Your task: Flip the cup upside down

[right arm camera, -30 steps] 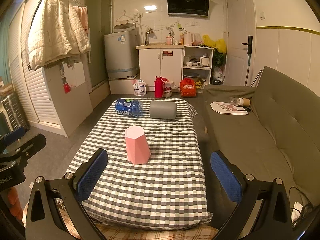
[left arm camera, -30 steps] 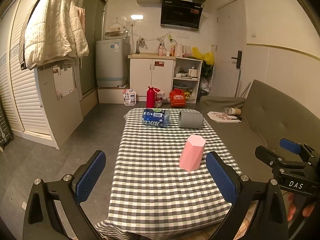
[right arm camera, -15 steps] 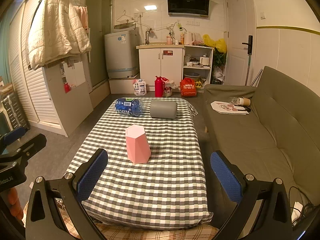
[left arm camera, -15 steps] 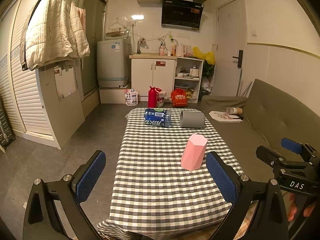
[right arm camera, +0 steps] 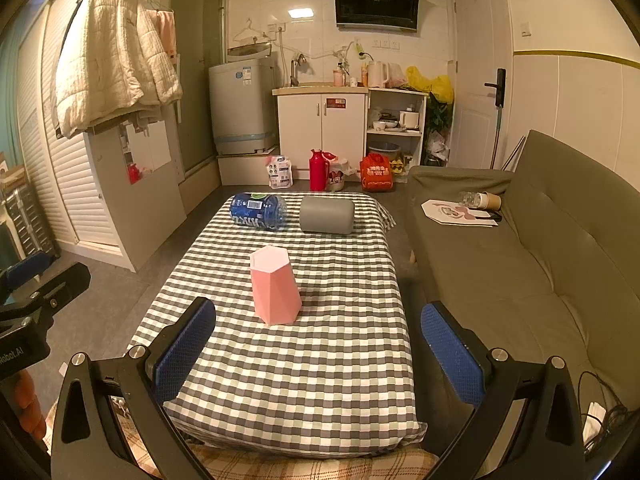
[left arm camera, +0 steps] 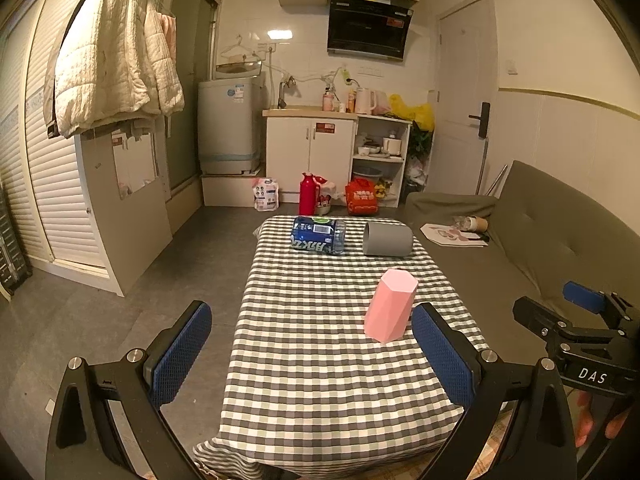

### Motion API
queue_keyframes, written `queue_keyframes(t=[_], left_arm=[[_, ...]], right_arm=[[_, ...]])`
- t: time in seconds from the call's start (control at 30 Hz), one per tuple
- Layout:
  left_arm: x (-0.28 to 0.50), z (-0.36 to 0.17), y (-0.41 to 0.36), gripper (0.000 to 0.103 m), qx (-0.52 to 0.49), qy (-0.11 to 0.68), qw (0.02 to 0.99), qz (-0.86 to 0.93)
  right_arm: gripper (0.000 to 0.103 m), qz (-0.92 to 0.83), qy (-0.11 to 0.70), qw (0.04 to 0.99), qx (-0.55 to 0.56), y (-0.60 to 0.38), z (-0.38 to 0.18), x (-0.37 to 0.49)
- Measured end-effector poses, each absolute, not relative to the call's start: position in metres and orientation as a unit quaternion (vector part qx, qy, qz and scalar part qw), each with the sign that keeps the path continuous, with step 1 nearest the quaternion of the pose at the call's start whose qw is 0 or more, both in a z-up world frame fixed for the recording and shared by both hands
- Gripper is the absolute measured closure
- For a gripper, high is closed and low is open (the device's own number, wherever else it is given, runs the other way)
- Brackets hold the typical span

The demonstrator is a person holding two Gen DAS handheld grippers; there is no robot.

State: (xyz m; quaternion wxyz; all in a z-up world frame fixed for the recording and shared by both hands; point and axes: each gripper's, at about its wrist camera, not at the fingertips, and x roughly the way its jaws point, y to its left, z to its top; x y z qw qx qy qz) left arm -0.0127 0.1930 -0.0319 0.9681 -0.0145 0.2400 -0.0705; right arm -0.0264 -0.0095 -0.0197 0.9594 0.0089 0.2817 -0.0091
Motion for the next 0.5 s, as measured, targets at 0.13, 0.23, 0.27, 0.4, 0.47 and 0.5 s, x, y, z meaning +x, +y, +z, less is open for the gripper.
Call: queue_keyframes(t=[0.13,0.23,0.27,0.4,0.47,0.5], left_arm=[[-0.0117,-0.0323,0.1918,0.000,-0.014,0.241,0.968,-0.070],[-0.0117,-0.0326,0.1907,0.000,-0.014,0.241,0.968,-0.071],[-0.0119,-0.0327,0.1898,0.000,-0.014,0.241,0.968,-0.071],[-0.0123,-0.0326,0.1887,0.000,-0.013,0.241,0.968,-0.072],[-0.0122,-0.0326,0.1885,0.000,-0.013,0.241,0.968,-0.071],[-0.0122,-0.0326,0.1885,0.000,-0.013,0.241,0.968,-0.071]], right_arm=[[0.000,-0.009,0.281,0.960,0.009,-0.0094,-0.0202,-0.0268],[0.000,-0.009,0.283,0.959,0.008,-0.0090,-0.0202,-0.0264],[0.000,-0.009,0.282,0.959,0.008,-0.0084,-0.0201,-0.0259],[0.000,-0.009,0.283,0.959,0.008,-0.0082,-0.0199,-0.0259],[0.000,-0.008,0.283,0.959,0.008,-0.0081,-0.0199,-0.0258],[0.000,-0.009,0.283,0.959,0.008,-0.0080,-0.0198,-0.0259]])
